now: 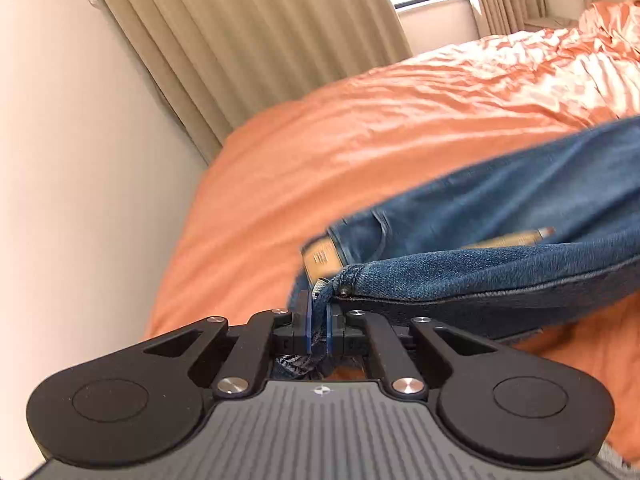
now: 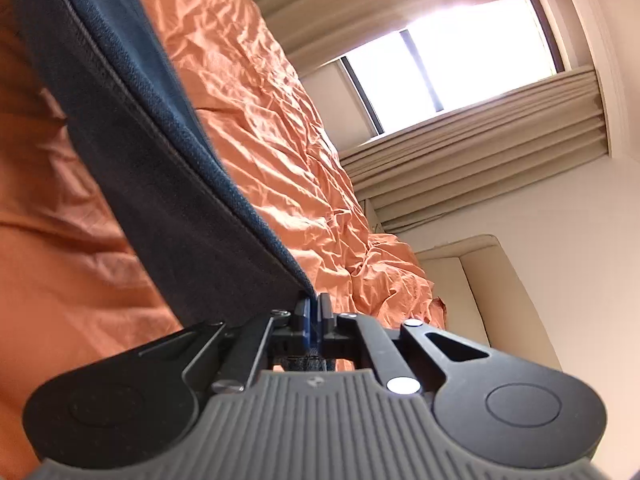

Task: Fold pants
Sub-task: 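Close the right tool on the hem while the left tool holds the waistband raised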

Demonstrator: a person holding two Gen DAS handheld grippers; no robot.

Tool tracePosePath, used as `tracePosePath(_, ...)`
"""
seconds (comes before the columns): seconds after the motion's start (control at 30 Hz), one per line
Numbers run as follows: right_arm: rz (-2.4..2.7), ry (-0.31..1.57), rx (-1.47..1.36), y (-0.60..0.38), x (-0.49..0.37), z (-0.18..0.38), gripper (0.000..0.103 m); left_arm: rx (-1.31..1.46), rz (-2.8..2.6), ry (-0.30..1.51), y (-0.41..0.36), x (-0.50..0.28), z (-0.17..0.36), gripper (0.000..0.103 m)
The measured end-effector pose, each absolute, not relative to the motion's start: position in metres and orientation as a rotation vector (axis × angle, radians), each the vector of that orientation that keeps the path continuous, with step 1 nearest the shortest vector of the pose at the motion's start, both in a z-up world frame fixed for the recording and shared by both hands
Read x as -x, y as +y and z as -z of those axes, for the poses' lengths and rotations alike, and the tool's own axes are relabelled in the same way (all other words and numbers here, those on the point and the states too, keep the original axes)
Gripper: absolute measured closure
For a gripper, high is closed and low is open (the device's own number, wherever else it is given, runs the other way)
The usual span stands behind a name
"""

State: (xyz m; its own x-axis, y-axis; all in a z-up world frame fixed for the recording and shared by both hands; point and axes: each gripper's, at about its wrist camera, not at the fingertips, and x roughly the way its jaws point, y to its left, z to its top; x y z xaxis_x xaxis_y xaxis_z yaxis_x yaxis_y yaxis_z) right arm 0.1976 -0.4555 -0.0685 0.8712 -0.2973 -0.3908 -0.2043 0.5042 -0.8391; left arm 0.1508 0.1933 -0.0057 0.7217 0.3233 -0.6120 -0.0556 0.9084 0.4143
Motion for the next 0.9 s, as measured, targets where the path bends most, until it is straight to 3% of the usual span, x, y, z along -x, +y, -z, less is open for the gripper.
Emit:
tracePosePath(0.33,0.085,0.669,0.999,-0.436,-0.36,0.098,0.103,-0.399,-0.265,0.785,0.202,-0.285,0.017,0.096)
tracePosePath(0.63,0.04,0.805,1.052,-0.417,-0.473,0.183,0.103,-0.422,-0.26,0.929,0.211,-0.375,0.083,0.096)
tracePosePath(0.9,0.007,0.897,1.103,-0.405,-0.518,0.242,0.103,-0.481,-0.249,1.014,0.213,-0.411,0.145,0.096)
